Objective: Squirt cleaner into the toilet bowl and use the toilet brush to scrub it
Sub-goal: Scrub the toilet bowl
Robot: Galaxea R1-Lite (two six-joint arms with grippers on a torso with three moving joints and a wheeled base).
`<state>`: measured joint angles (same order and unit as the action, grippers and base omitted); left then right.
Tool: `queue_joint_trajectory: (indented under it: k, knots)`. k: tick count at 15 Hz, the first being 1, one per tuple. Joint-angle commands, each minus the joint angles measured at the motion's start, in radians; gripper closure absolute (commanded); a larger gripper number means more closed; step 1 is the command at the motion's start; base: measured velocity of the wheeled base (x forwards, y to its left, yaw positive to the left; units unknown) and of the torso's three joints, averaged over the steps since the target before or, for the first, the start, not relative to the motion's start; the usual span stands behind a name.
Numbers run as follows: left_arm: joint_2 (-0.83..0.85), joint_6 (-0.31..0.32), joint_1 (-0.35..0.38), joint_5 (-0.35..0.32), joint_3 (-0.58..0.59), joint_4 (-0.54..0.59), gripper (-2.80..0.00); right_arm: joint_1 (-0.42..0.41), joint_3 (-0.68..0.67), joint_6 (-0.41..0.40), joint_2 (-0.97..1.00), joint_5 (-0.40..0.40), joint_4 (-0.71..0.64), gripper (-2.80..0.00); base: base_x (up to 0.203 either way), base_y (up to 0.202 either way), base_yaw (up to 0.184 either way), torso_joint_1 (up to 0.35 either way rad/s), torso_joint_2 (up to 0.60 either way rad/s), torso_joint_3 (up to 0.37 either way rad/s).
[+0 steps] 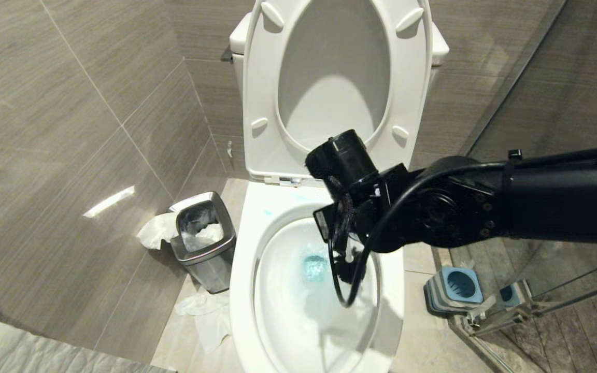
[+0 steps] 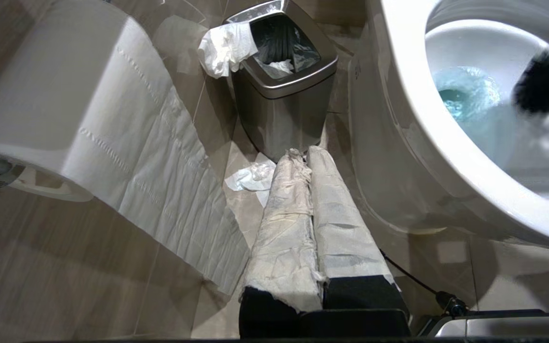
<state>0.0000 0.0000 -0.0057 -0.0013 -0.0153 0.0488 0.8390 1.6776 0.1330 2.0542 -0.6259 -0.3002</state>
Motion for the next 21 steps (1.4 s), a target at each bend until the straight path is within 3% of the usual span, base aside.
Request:
queue_joint_trajectory:
  k: [1, 4, 7, 12, 21]
  knots:
    - [0.002, 0.000, 0.000, 0.000, 0.000, 0.000, 0.00, 0.085, -0.063, 0.036, -0.072, 0.007, 0.000, 0.00, 0.000, 0.000, 0.000, 0.000, 0.00, 0.000]
    - [0.002, 0.000, 0.000, 0.000, 0.000, 0.000, 0.00, 0.139, -0.039, 0.081, 0.008, -0.001, 0.047, 0.00, 0.000, 0.000, 0.000, 0.000, 0.00, 0.000]
    - [0.002, 0.000, 0.000, 0.000, 0.000, 0.000, 0.00, 0.094, 0.039, 0.078, 0.056, -0.015, 0.086, 0.00, 0.000, 0.000, 0.000, 0.000, 0.00, 0.000]
    - [0.002, 0.000, 0.000, 0.000, 0.000, 0.000, 0.00, 0.092, -0.101, 0.090, 0.027, -0.009, 0.108, 0.00, 0.000, 0.000, 0.000, 0.000, 0.00, 0.000]
    - [0.002, 0.000, 0.000, 0.000, 0.000, 0.000, 0.00, 0.028, 0.062, 0.080, 0.141, -0.014, 0.156, 0.00, 0.000, 0.000, 0.000, 0.000, 0.00, 0.000]
